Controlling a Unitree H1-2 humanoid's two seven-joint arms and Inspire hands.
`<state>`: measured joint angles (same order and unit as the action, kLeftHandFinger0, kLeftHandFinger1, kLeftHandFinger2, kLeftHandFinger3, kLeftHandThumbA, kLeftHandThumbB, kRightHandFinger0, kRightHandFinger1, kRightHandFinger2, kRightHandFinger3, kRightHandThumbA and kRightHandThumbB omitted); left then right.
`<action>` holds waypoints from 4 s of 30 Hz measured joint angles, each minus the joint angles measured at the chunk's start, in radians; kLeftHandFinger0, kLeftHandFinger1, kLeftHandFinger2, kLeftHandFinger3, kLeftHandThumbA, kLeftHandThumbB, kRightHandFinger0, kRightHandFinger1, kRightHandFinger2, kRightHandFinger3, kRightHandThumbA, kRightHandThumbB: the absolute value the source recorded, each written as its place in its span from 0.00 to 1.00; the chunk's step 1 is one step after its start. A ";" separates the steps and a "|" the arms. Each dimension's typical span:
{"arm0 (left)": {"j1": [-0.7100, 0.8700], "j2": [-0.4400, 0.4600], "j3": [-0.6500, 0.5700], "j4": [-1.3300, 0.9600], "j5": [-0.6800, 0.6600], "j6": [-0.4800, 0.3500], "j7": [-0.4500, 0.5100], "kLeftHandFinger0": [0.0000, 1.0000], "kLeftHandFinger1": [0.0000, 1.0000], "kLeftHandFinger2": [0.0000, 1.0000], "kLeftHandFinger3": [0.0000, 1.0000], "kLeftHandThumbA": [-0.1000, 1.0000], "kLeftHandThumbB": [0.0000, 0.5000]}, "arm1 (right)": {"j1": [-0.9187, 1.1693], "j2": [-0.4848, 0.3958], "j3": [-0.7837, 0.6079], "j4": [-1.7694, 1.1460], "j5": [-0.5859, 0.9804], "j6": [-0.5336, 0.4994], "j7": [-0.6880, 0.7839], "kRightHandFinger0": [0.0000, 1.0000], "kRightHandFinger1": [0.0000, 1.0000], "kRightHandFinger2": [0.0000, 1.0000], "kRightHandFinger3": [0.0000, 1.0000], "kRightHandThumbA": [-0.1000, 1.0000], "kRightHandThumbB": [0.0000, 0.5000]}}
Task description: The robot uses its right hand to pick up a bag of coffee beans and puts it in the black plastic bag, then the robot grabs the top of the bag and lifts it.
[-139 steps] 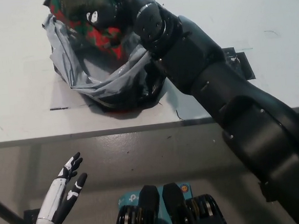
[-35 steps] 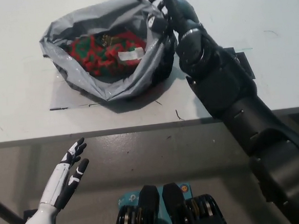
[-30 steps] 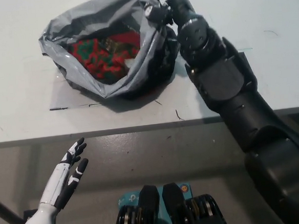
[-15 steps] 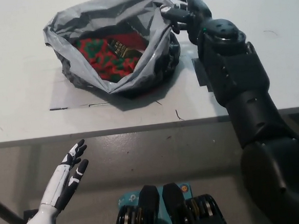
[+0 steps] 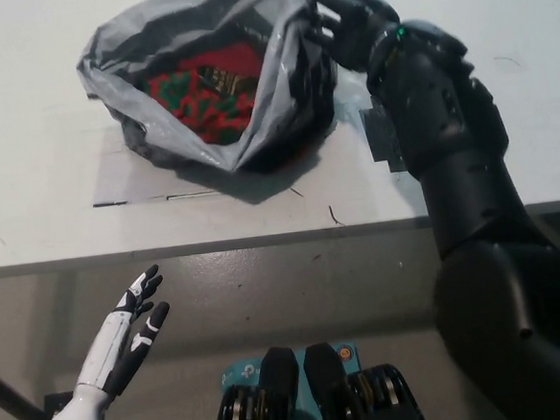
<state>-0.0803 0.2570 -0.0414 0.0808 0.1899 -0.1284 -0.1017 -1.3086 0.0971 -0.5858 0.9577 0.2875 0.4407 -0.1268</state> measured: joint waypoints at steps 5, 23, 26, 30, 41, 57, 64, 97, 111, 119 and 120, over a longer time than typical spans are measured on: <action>0.000 0.000 0.000 0.001 0.000 0.000 0.000 0.94 1.00 1.00 1.00 0.96 0.38 | -0.059 0.008 -0.043 0.001 0.062 0.012 -0.019 0.00 0.26 0.70 0.89 0.61 0.00; 0.000 -0.001 -0.002 0.002 0.000 0.000 0.000 0.91 1.00 1.00 1.00 0.94 0.39 | -0.300 0.008 -0.153 -0.007 0.225 0.020 -0.059 0.00 0.17 0.60 0.74 0.58 0.00; 0.000 -0.001 -0.003 0.003 0.000 0.000 0.000 0.91 1.00 1.00 1.00 0.94 0.42 | -0.336 0.008 -0.159 -0.009 0.244 0.020 -0.061 0.00 0.14 0.58 0.71 0.56 0.00; 0.000 -0.001 -0.004 0.004 0.000 0.000 0.000 0.91 1.00 1.00 1.00 0.92 0.38 | -0.372 0.008 -0.161 -0.016 0.261 0.021 -0.064 0.04 0.20 0.59 0.63 0.45 0.01; 0.003 -0.001 -0.007 0.004 0.000 0.000 0.000 0.85 0.97 1.00 1.00 0.93 0.39 | -0.349 -0.014 0.282 -0.122 0.071 0.005 -0.062 1.00 1.00 1.00 1.00 0.89 0.92; 0.012 -0.002 -0.014 0.005 0.000 0.002 -0.001 0.87 0.98 1.00 1.00 0.96 0.43 | -0.083 -0.144 0.795 -0.339 -0.213 0.021 -0.033 1.00 1.00 1.00 1.00 1.00 0.80; 0.012 -0.002 -0.014 0.013 0.000 0.002 0.000 0.88 0.98 1.00 1.00 0.95 0.44 | 0.038 -0.248 0.835 -0.547 -0.278 0.029 -0.012 1.00 1.00 1.00 1.00 1.00 0.76; -0.044 -0.001 -0.009 0.073 -0.009 0.007 -0.001 1.00 1.00 1.00 1.00 1.00 0.56 | 1.222 -0.473 0.730 -1.461 -0.360 -0.105 0.040 1.00 1.00 1.00 1.00 1.00 0.42; -0.019 -0.002 -0.009 0.072 -0.017 0.007 -0.001 1.00 1.00 1.00 1.00 1.00 0.50 | 1.360 -0.330 0.789 -1.224 -0.426 -0.305 0.012 1.00 1.00 1.00 1.00 1.00 0.46; 0.013 -0.001 -0.008 0.072 -0.021 0.003 0.000 1.00 1.00 1.00 1.00 1.00 0.50 | 1.361 -0.303 0.800 -1.047 -0.466 -0.425 -0.013 1.00 1.00 1.00 1.00 1.00 0.42; 0.018 -0.001 -0.008 0.072 -0.022 0.003 0.000 1.00 1.00 1.00 1.00 1.00 0.48 | 1.362 -0.302 0.801 -1.024 -0.471 -0.446 -0.017 1.00 1.00 1.00 1.00 1.00 0.43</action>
<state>-0.0623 0.2558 -0.0497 0.1532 0.1684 -0.1259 -0.1022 0.0536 -0.2046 0.2148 -0.0668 -0.1831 -0.0052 -0.1441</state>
